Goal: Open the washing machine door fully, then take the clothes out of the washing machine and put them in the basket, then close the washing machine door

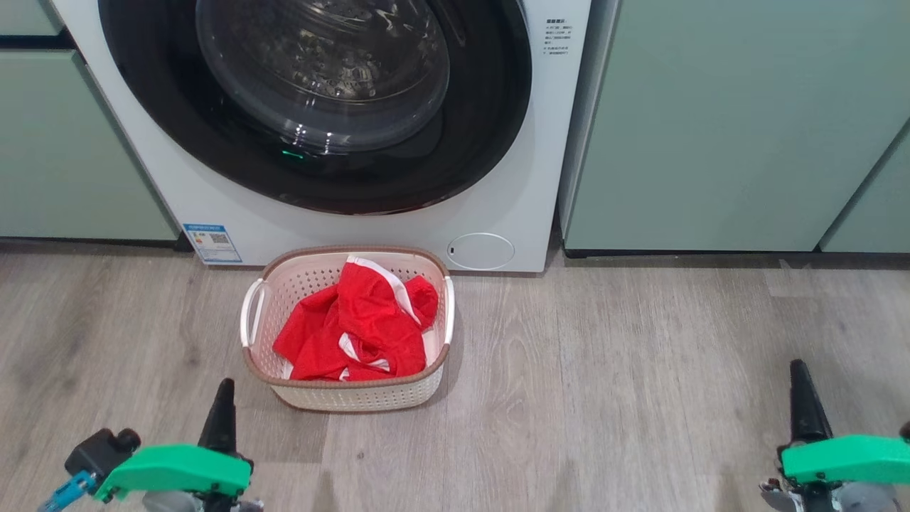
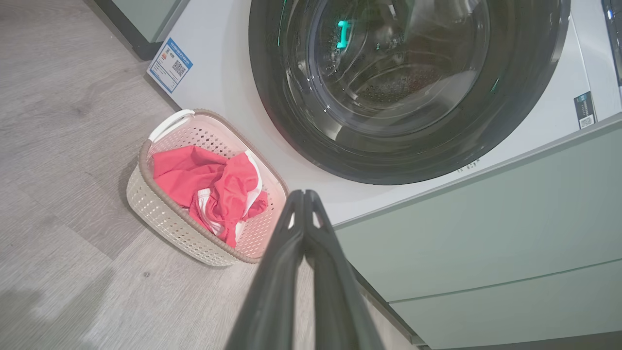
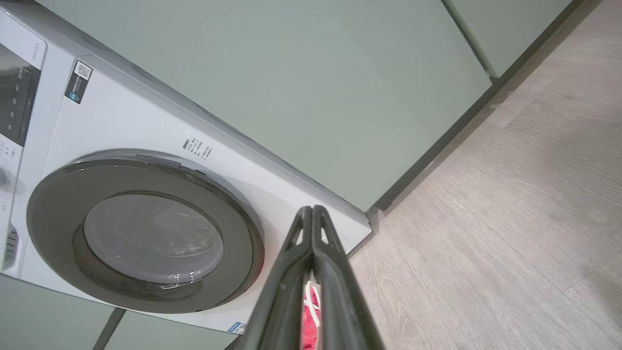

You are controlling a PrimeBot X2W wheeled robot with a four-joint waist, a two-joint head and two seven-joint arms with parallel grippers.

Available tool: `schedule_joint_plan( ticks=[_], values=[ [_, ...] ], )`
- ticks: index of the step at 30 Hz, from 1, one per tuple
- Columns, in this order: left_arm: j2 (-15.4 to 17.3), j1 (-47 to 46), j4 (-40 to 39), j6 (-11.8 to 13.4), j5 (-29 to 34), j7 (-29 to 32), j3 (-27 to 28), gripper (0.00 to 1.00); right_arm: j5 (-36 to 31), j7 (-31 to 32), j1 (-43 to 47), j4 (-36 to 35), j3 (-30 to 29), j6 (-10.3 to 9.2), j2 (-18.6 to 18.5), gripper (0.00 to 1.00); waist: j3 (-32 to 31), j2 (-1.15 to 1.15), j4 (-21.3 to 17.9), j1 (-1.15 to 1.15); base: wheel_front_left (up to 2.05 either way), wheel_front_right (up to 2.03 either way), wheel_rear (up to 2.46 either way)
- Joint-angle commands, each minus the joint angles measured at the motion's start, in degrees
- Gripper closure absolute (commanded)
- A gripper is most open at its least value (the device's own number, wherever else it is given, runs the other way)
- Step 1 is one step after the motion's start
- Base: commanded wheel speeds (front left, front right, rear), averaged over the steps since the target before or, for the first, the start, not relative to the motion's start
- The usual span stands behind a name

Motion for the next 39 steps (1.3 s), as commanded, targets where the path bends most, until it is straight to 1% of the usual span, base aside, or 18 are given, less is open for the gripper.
schedule_joint_plan(
  ticks=[1,39],
  values=[
    [0.24,-3.54,-2.17,0.02,-1.57,0.47,1.55,1.00,1.77,0.66,-2.62,-2.21,0.16,-0.03,-0.04,1.00,0.05,0.00,0.06,0.00,0.00,0.00,0.00],
    [-1.03,-4.79,-6.79,0.04,-22.99,6.69,2.70,1.00,24.71,6.89,-4.23,-3.77,-1.11,-0.05,0.21,1.00,1.26,0.00,1.53,0.00,0.00,0.00,0.00]
  ],
)
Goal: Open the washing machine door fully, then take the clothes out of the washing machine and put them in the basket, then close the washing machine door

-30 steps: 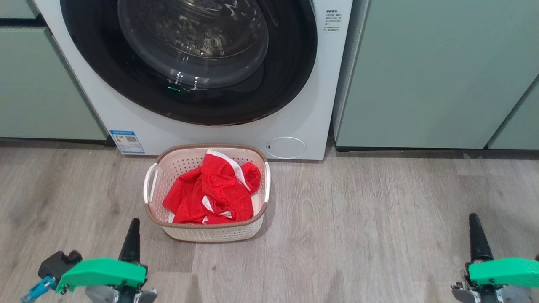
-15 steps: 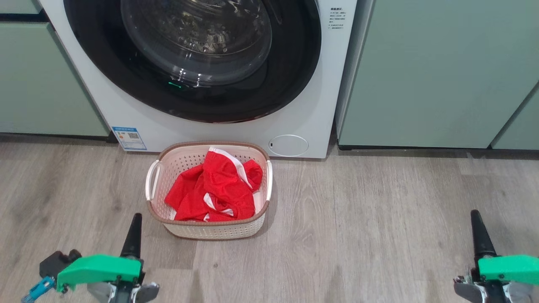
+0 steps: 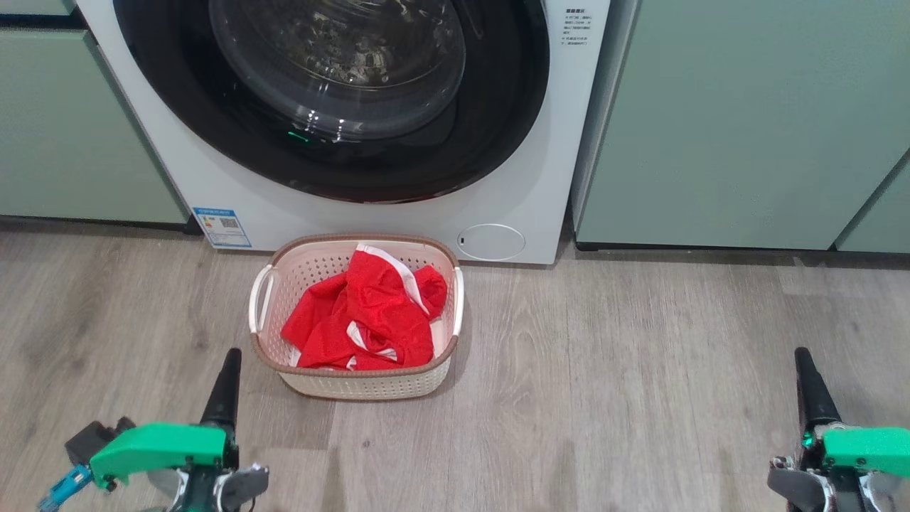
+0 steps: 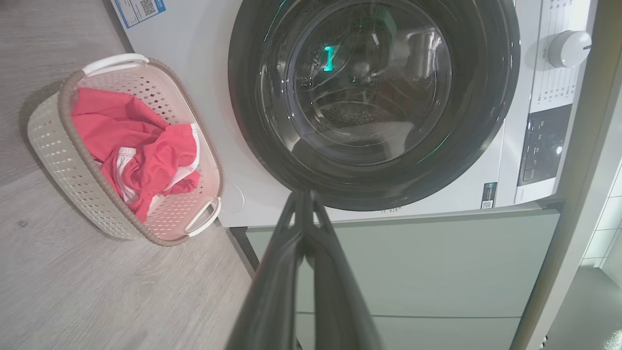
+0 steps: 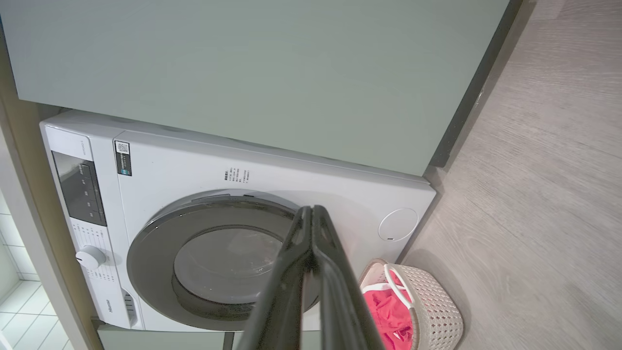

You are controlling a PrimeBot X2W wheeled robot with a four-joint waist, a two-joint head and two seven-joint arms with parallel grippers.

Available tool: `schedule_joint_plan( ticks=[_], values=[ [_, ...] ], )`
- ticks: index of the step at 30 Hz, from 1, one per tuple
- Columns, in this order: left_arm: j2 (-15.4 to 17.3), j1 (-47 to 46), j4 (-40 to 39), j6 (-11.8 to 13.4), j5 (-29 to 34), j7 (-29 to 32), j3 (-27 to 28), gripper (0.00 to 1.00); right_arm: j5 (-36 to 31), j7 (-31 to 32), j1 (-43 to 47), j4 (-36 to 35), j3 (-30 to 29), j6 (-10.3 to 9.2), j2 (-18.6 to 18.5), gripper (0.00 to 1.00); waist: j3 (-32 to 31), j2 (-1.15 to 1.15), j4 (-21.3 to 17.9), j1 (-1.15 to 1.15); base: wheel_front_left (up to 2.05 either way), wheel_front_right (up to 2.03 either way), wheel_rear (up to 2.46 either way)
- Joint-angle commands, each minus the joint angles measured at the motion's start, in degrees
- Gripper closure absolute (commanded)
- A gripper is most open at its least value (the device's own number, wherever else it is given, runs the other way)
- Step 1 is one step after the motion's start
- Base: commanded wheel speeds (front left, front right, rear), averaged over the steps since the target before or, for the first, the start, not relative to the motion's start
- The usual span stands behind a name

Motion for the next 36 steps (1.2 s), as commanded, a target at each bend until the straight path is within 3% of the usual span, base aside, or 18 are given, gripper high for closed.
schedule_joint_plan(
  ticks=[1,18,36],
  values=[
    [0.20,-3.59,-2.42,0.04,-1.75,0.56,1.71,1.00,1.87,0.59,-3.01,-2.28,0.62,-0.04,-0.08,1.00,0.05,0.00,0.07,0.00,0.00,0.00,0.00],
    [-0.39,-4.16,-4.55,0.04,-11.60,3.42,2.25,1.00,12.42,3.45,-3.75,-3.00,0.04,-0.04,0.04,1.00,0.61,0.00,0.75,0.00,0.00,0.00,0.00],
    [-0.39,-4.17,-4.56,0.04,-11.64,3.43,2.24,1.00,12.47,3.46,-3.75,-3.00,0.04,-0.04,0.04,1.00,0.61,0.00,0.75,0.00,0.00,0.00,0.00]
  ],
)
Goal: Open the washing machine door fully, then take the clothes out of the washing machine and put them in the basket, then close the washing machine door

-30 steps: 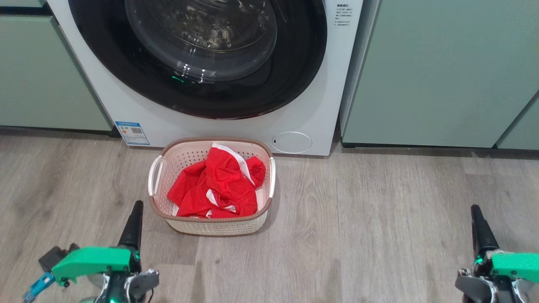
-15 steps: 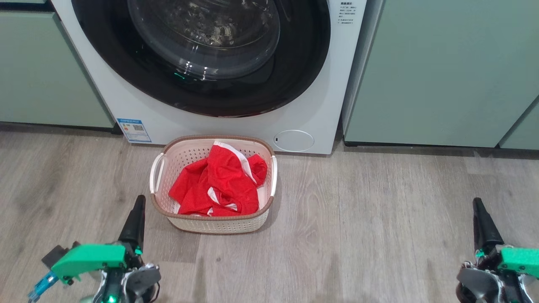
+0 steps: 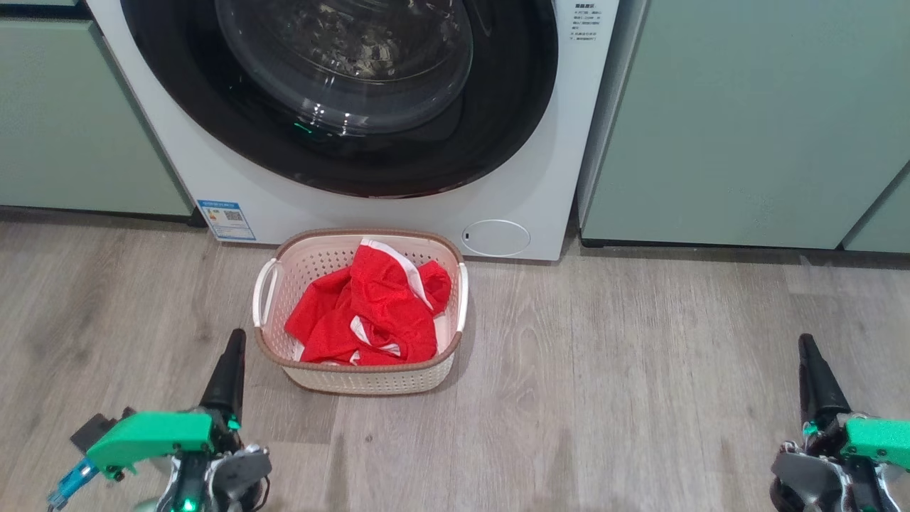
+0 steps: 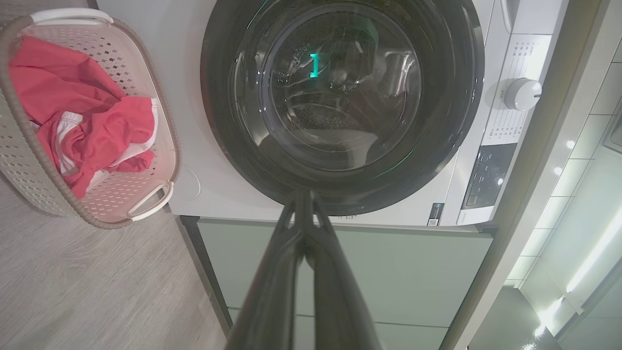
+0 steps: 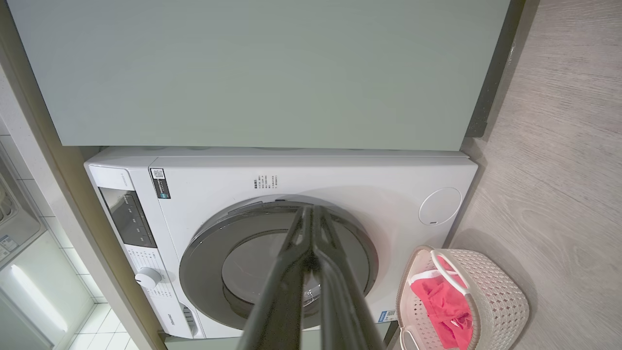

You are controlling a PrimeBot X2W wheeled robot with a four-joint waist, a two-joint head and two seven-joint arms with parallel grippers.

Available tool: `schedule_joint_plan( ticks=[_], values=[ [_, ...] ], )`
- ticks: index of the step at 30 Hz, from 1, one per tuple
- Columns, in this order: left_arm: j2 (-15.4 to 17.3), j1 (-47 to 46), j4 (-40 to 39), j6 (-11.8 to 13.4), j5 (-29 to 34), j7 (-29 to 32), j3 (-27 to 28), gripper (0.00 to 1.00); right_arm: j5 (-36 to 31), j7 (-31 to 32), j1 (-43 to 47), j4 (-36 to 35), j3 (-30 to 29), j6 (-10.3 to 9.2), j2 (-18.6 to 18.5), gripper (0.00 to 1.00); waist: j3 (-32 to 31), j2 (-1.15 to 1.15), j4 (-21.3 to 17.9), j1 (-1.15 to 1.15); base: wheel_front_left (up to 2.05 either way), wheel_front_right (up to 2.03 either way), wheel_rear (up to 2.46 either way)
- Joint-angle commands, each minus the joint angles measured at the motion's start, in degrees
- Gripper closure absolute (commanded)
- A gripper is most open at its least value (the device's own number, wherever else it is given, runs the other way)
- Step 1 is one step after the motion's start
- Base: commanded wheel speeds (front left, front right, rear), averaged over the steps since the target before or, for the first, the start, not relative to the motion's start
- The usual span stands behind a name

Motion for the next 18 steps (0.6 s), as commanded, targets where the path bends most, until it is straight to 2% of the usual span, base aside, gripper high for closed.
schedule_joint_plan(
  ticks=[1,18],
  values=[
    [0.28,-3.18,-2.04,0.04,-0.22,0.35,1.82,1.00,0.34,0.34,-2.55,-2.26,1.11,-0.03,-0.04,1.00,0.00,0.00,0.00,0.00,0.00,0.00,0.00],
    [0.28,-3.18,-2.04,0.04,-0.22,0.35,1.82,1.00,0.34,0.34,-2.55,-2.26,1.11,-0.03,-0.04,1.00,0.00,0.00,0.00,0.00,0.00,0.00,0.00]
  ],
)
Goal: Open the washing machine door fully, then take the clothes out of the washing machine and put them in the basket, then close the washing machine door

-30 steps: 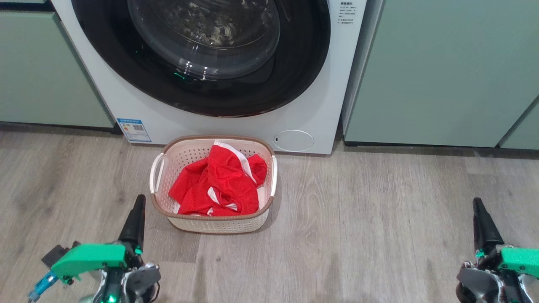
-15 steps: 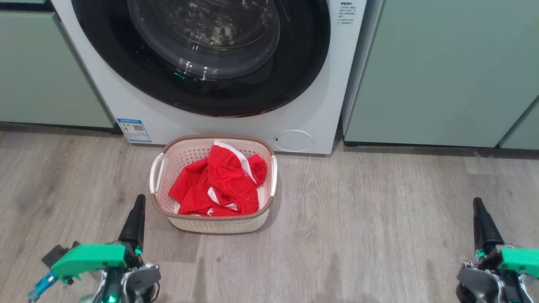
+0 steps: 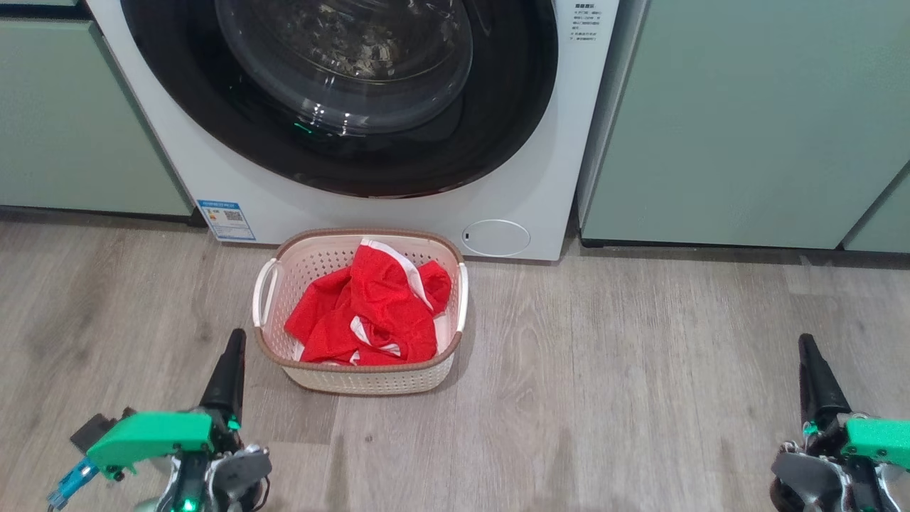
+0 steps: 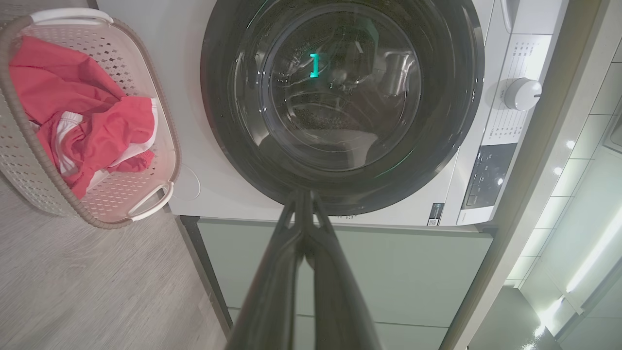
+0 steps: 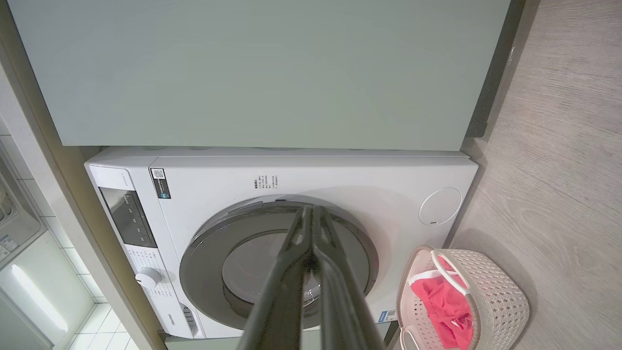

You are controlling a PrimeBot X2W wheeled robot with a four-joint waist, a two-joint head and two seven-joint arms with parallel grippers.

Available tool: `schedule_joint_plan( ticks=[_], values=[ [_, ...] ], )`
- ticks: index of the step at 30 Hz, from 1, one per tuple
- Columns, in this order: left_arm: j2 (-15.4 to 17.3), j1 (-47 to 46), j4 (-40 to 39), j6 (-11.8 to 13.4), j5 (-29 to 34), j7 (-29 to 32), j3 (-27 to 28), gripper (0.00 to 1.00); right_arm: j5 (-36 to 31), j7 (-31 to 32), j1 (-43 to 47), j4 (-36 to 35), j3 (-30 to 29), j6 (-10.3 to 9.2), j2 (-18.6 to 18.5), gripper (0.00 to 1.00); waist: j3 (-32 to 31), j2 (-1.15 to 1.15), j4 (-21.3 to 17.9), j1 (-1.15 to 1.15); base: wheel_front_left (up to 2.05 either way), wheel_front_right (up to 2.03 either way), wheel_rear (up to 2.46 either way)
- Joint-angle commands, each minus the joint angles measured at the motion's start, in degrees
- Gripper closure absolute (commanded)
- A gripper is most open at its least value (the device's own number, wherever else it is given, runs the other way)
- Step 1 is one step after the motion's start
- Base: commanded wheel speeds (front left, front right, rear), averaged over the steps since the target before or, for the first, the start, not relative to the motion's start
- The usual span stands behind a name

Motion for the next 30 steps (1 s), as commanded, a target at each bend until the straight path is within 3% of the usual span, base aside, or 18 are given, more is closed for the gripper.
schedule_joint_plan(
  ticks=[1,30],
  values=[
    [0.29,-3.18,-2.04,0.04,-0.22,0.35,1.82,1.00,0.34,0.34,-2.55,-2.23,1.11,-0.03,-0.04,1.00,0.00,0.00,0.00,0.00,0.00,0.00,0.00],
    [0.29,-3.17,-2.04,0.04,-0.23,0.34,1.81,1.00,0.35,0.33,-2.55,-2.23,1.12,-0.03,-0.04,1.00,0.00,0.00,0.00,0.00,0.00,0.00,0.00]
  ],
)
